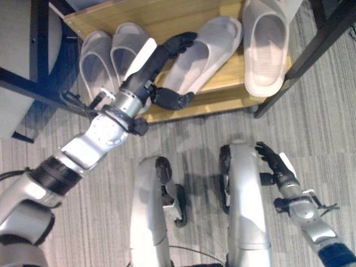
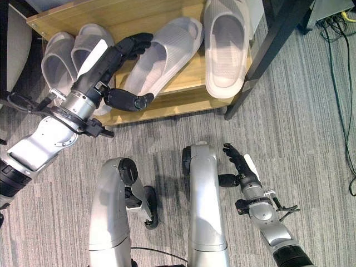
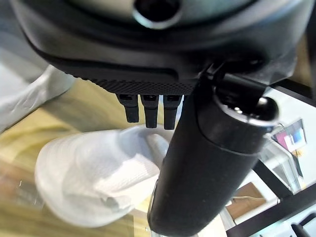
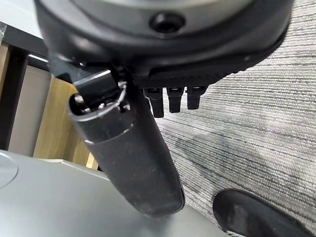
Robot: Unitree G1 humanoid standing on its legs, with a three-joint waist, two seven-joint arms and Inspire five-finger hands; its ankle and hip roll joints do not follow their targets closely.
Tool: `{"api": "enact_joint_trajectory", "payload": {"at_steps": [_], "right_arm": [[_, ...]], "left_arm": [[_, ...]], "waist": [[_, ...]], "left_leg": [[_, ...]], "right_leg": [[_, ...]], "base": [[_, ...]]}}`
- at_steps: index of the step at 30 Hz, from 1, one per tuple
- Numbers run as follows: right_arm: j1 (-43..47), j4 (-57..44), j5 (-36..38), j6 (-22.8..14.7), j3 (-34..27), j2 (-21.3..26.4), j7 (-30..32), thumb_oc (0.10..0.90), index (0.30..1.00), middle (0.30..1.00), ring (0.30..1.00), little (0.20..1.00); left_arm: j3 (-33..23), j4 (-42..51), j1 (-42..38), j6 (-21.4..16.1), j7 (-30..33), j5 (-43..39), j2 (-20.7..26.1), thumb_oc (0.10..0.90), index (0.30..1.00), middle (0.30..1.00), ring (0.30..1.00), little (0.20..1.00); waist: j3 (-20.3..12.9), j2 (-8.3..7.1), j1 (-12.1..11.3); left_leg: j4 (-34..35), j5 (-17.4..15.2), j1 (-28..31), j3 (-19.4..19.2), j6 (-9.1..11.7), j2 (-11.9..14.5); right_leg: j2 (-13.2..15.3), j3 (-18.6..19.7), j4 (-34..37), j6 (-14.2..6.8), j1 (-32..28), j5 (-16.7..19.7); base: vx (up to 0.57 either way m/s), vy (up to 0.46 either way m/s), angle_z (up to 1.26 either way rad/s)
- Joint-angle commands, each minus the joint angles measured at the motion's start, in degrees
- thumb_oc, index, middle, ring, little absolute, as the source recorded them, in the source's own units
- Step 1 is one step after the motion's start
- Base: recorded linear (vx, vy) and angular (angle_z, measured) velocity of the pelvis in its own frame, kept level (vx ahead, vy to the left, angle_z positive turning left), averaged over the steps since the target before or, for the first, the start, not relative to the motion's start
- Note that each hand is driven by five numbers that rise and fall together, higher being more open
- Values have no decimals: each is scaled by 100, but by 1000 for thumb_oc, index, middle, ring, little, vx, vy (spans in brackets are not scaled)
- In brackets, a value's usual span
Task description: Arrange the slippers neatly on the shoe rack.
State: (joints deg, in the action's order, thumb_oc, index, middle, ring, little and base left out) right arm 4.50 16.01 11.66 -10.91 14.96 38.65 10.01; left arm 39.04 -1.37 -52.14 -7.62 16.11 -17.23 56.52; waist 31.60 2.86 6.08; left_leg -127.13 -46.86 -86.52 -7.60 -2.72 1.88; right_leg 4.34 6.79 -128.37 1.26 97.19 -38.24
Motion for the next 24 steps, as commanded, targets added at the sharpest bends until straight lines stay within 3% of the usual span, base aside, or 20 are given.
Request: {"api": "enact_joint_trajectory", "payload": {"at_steps": [1, 8, 16, 24], "right_arm": [[29, -917, -118, -576, -207, 293, 91, 800, 900, 900, 900, 900], [50, -929, -159, -602, -143, 301, 123, 800, 900, 900, 900, 900], [200, -906, -162, -682, 31, 343, 144, 800, 900, 900, 900, 900], [241, -845, -135, -707, 135, 344, 157, 800, 900, 900, 900, 900]], "left_arm": [[-1095, 433, -434, -634, 610, 240, 78, 800, 900, 900, 900, 900], [-1251, 340, -488, -556, 953, 808, 56, 800, 900, 900, 900, 900], [-758, -444, -1252, -308, 1223, 1710, -377, 800, 900, 900, 900, 900], [-384, -1123, -1766, -181, 1249, 1869, -883, 800, 900, 900, 900, 900]], "waist": [[-181, -30, -53], [-181, -55, -25], [-181, -122, 109], [-181, -185, 228]], "left_leg": [[196, 242, -343, 722, 330, -150], [186, 234, -343, 722, 339, -150], [157, 236, -343, 682, 333, -142], [120, 225, -343, 613, 282, -138]], "right_leg": [[121, 747, -375, -126, -723, -479], [122, 754, -375, -138, -723, -478], [103, 811, -390, -193, -723, -494], [77, 896, -367, -264, -723, -489]], "base": [[0, 0, 0], [0, 0, 0], [0, 0, 0], [7, 19, -1]]}}
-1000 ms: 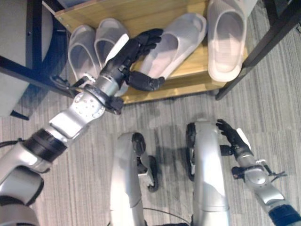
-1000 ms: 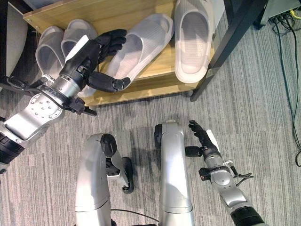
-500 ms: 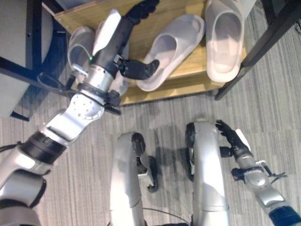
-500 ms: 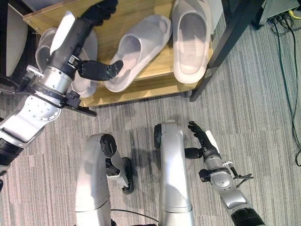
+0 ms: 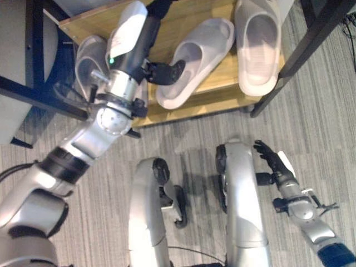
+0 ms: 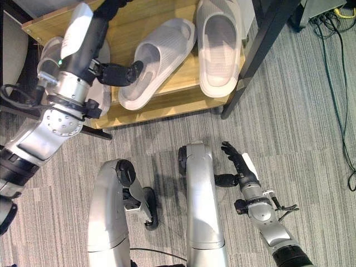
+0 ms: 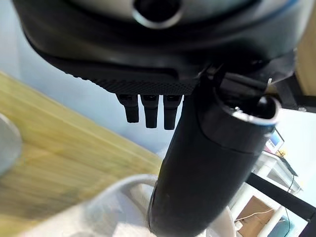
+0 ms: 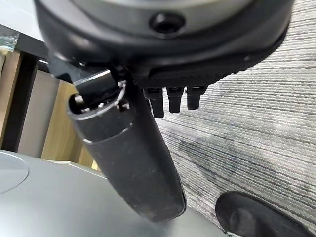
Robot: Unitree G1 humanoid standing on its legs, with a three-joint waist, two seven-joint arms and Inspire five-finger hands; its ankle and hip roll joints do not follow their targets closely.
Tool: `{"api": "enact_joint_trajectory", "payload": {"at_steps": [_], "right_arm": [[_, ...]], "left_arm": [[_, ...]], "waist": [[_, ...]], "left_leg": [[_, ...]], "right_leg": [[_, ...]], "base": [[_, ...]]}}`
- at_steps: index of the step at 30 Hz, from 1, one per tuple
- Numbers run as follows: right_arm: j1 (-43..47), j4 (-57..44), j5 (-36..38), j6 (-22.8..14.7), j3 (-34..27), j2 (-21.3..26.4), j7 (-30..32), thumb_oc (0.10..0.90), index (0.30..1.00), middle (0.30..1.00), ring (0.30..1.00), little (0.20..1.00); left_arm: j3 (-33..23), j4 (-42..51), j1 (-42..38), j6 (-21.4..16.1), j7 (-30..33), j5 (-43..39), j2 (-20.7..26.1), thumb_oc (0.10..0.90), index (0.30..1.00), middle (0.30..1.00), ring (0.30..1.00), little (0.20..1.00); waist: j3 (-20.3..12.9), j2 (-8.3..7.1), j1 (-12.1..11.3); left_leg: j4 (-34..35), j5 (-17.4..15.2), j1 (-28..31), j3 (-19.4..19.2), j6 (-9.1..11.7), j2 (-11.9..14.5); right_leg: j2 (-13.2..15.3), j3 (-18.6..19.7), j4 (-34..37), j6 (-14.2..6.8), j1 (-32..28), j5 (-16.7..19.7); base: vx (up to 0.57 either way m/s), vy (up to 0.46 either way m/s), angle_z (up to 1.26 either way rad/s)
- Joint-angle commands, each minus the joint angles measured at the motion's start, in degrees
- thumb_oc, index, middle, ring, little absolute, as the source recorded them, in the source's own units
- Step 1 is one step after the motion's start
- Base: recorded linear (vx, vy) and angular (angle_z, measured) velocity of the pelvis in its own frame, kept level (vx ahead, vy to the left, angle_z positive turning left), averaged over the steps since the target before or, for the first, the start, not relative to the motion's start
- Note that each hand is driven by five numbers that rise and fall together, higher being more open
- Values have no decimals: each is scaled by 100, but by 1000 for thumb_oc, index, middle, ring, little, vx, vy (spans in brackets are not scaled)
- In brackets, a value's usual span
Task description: Arrange the slippers neatly on the shoe rack.
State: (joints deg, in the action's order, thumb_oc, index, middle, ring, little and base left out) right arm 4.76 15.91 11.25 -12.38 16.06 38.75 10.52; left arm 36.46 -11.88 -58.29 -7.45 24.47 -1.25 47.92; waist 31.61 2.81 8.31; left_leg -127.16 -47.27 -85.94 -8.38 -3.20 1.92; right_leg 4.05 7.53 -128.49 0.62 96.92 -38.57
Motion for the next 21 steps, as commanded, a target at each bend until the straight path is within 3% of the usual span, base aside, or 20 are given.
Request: {"api": "enact_joint_trajectory", "payload": {"at_steps": [1, 5, 6, 8, 21], "right_arm": [[229, -829, -88, -558, 42, 337, 111, 800, 900, 900, 900, 900], [271, -808, -69, -547, 113, 338, 98, 800, 900, 900, 900, 900], [288, -805, -59, -541, 146, 334, 98, 800, 900, 900, 900, 900], [292, -792, -44, -534, 181, 347, 99, 800, 900, 900, 900, 900], [304, -666, -32, -516, 247, 306, 99, 800, 900, 900, 900, 900]], "left_arm": [[-59, -177, -1251, -189, 417, 278, -95, 800, 900, 900, 900, 900], [65, -477, -1417, -157, 402, 251, -300, 800, 900, 900, 900, 900], [99, -636, -1481, -119, 406, 249, -429, 734, 801, 801, 801, 801], [197, -826, -1594, -95, 404, 247, -564, 400, 300, 300, 300, 300], [308, -1358, -1885, 5, 395, 244, -753, 400, 300, 300, 300, 300]], "waist": [[-182, -190, 10], [-182, -223, 49], [-182, -242, 84], [-182, -270, 125], [-182, -301, 174]], "left_leg": [[120, 266, -401, 679, 324, -146], [100, 266, -401, 667, 314, -146], [81, 261, -401, 669, 313, -141], [63, 261, -401, 650, 311, -149], [-37, 240, -401, 603, 318, -198]], "right_leg": [[99, 837, -354, -211, -697, -455], [90, 858, -353, -219, -697, -460], [82, 872, -356, -225, -697, -462], [73, 904, -364, -237, -697, -472], [34, 1019, -460, -251, -697, -474]], "base": [[0, 0, 0], [3, 8, -1], [0, 0, 0], [11, 21, -1], [4, 7, -1]]}}
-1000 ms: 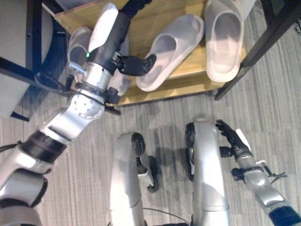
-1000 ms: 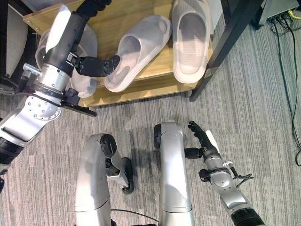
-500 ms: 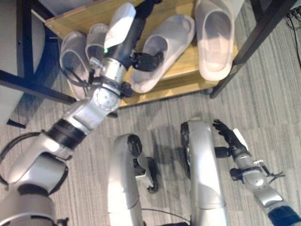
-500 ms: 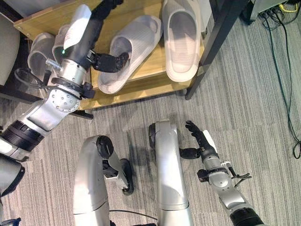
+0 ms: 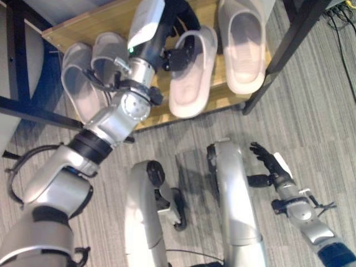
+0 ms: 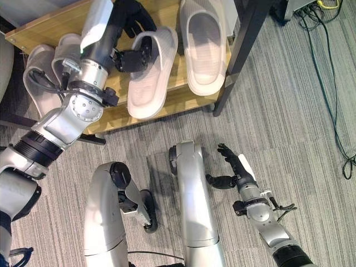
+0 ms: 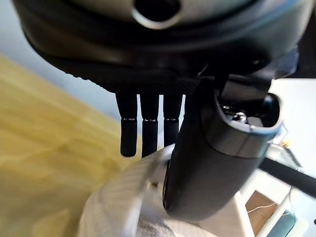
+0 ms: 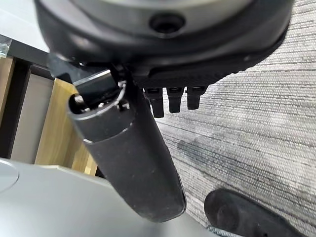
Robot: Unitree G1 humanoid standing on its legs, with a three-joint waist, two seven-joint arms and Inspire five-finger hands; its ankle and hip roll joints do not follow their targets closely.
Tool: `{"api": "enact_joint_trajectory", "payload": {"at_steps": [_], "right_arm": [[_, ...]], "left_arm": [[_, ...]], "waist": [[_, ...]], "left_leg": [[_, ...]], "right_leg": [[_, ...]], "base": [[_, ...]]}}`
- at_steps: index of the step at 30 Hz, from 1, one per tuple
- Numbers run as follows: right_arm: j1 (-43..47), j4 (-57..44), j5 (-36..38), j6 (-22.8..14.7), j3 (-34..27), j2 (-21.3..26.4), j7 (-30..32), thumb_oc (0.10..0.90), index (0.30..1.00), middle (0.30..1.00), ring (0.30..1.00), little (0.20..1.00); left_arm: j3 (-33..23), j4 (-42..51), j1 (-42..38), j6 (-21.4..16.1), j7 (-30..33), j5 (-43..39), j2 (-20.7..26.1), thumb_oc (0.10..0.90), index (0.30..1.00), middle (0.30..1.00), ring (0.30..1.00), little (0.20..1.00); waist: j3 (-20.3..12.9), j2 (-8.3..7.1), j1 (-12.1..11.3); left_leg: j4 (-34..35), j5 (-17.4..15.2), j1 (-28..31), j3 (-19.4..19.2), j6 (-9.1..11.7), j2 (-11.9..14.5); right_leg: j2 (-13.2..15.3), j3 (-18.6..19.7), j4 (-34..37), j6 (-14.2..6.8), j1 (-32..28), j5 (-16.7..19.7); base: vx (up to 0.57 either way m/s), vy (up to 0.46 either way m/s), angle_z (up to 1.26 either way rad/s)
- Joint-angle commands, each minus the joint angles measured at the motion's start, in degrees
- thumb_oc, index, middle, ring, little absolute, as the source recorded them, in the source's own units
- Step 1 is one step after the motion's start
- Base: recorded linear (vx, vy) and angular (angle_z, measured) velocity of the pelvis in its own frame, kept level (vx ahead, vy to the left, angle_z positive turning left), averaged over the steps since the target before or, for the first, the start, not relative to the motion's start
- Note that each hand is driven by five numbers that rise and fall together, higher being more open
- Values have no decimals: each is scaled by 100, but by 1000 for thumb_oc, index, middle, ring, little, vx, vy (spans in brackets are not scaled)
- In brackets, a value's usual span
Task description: Arrange the slippers neatly on the shoe rack.
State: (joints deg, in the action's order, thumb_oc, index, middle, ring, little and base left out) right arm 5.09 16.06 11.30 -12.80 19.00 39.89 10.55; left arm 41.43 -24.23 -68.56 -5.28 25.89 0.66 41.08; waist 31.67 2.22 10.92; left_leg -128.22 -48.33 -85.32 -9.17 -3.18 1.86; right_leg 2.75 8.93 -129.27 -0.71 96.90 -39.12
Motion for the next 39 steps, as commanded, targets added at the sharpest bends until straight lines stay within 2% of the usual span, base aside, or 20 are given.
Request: {"api": "enact_joint_trajectory", "payload": {"at_steps": [1, 17, 27, 28, 29, 30, 39], "right_arm": [[272, -681, -48, -469, -36, 184, 93, 800, 900, 900, 900, 900], [195, -828, -157, -318, 21, 200, 39, 800, 900, 900, 900, 900], [167, -921, -160, -319, -2, 260, -1, 800, 900, 900, 900, 900], [168, -923, -154, -320, 2, 261, 6, 800, 900, 900, 900, 900], [154, -923, -158, -322, -3, 262, 7, 800, 900, 900, 900, 900], [140, -924, -162, -317, -6, 271, 12, 800, 900, 900, 900, 900], [96, -884, -185, -329, -10, 216, 54, 800, 900, 900, 900, 900]], "left_arm": [[-225, -177, -844, -197, 257, 20, -82, 400, 300, 300, 300, 300], [-254, -1561, -1406, 169, 362, -226, -315, 400, 300, 300, 300, 300], [-163, -1824, -1670, 275, 396, -18, -589, 400, 300, 300, 300, 300], [-154, -1838, -1704, 273, 404, -24, -614, 568, 552, 552, 552, 552], [-165, -1831, -1717, 272, 413, -19, -610, 773, 860, 860, 860, 860], [-168, -1803, -1707, 273, 416, -31, -631, 800, 900, 900, 900, 900], [-283, -1322, -1413, 182, 412, -44, -566, 800, 900, 900, 900, 900]], "waist": [[-187, -248, -87], [-187, -310, 26], [-187, -298, 115], [-187, -301, 125], [-187, -304, 127], [-187, -301, 124], [-187, -274, 80]], "left_leg": [[67, 346, -464, 678, 319, -196], [10, 349, -464, 608, 411, -198], [11, 376, -464, 558, 408, -201], [7, 379, -464, 557, 409, -198], [8, 380, -464, 562, 410, -198], [15, 381, -464, 562, 406, -197], [-15, 372, -464, 583, 397, -233]], "right_leg": [[167, 883, -389, -116, -695, -421], [141, 1005, -501, -105, -695, -443], [129, 1055, -472, -147, -695, -450], [127, 1053, -466, -151, -695, -444], [132, 1053, -460, -155, -695, -447], [134, 1048, -456, -159, -695, -445], [130, 991, -485, -160, -695, -446]], "base": [[0, 0, 0], [0, 0, 0], [7, 6, -2], [7, 7, -3], [0, 0, 0], [0, 0, 0], [1, -2, -1]]}}
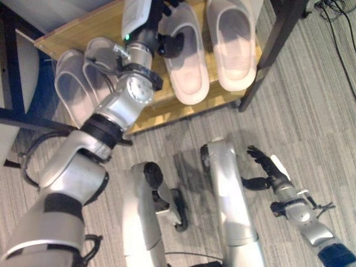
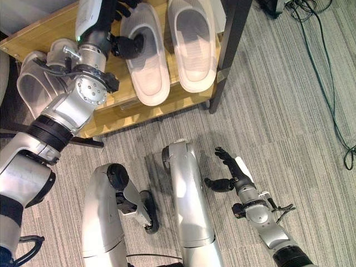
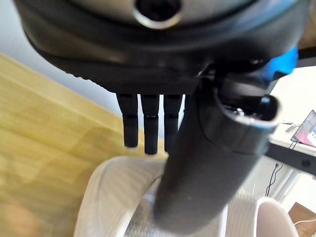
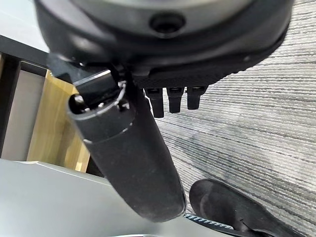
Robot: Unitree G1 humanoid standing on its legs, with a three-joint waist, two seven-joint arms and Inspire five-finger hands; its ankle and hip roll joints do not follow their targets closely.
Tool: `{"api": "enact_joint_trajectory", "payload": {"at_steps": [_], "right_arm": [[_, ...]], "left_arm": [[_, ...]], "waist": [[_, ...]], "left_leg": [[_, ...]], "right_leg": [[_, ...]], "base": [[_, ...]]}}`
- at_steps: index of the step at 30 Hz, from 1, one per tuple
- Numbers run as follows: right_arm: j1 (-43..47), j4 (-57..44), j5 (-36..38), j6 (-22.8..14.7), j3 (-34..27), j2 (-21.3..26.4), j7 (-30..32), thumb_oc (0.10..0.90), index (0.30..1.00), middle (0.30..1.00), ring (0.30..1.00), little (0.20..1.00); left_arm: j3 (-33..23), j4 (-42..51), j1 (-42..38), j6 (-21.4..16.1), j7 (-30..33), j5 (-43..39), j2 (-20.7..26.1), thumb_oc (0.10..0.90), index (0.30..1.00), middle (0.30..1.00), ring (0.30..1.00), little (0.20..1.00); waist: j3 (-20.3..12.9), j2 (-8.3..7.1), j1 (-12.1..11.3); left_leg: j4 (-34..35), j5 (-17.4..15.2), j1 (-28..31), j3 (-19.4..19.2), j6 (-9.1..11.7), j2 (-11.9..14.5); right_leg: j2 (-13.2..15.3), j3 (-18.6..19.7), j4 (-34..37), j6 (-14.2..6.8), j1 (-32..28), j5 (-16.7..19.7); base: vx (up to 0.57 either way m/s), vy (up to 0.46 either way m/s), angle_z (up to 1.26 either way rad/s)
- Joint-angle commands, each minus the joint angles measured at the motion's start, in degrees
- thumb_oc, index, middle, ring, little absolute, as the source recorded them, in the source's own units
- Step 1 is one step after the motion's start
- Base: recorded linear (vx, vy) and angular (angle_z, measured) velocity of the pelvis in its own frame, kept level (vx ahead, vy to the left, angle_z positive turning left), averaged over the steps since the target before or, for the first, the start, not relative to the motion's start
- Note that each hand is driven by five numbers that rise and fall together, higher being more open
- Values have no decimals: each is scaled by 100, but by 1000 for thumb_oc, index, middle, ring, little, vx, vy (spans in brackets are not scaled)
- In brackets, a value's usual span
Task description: Arrange the slippers neatly on the shoe rack.
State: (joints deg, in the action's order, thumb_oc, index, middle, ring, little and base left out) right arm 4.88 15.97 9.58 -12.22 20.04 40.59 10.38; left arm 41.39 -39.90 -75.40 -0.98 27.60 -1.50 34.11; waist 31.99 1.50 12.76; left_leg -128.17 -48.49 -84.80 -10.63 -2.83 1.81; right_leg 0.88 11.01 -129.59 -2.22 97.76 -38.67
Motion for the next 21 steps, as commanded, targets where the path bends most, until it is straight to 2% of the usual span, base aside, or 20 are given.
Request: {"api": "enact_joint_trajectory", "payload": {"at_steps": [1, 13, 21], "right_arm": [[119, -864, -13, -387, -122, 141, 83, 800, 900, 900, 900, 900], [48, -844, 1, -436, -110, 96, 71, 800, 900, 900, 900, 900], [-51, -837, -58, -465, -173, 115, 60, 800, 900, 900, 900, 900]], "left_arm": [[-293, 348, -672, -266, 226, 182, 167, 800, 900, 900, 900, 900], [-640, 1317, 162, -483, 158, 172, 445, 800, 900, 900, 900, 900], [-871, 2090, 479, -726, 193, 54, 761, 800, 900, 900, 900, 900]], "waist": [[-220, -196, -113], [-220, -265, -191], [-220, -222, -254]], "left_leg": [[-26, 379, -515, 730, 366, -227], [-27, 347, -515, 728, 399, -242], [-30, 341, -515, 752, 421, -239]], "right_leg": [[319, 779, -459, -7, -781, -497], [340, 752, -505, 52, -781, -530], [365, 721, -504, 69, -781, -533]], "base": [[0, 0, 0], [0, 0, 0], [-3, -2, 2]]}}
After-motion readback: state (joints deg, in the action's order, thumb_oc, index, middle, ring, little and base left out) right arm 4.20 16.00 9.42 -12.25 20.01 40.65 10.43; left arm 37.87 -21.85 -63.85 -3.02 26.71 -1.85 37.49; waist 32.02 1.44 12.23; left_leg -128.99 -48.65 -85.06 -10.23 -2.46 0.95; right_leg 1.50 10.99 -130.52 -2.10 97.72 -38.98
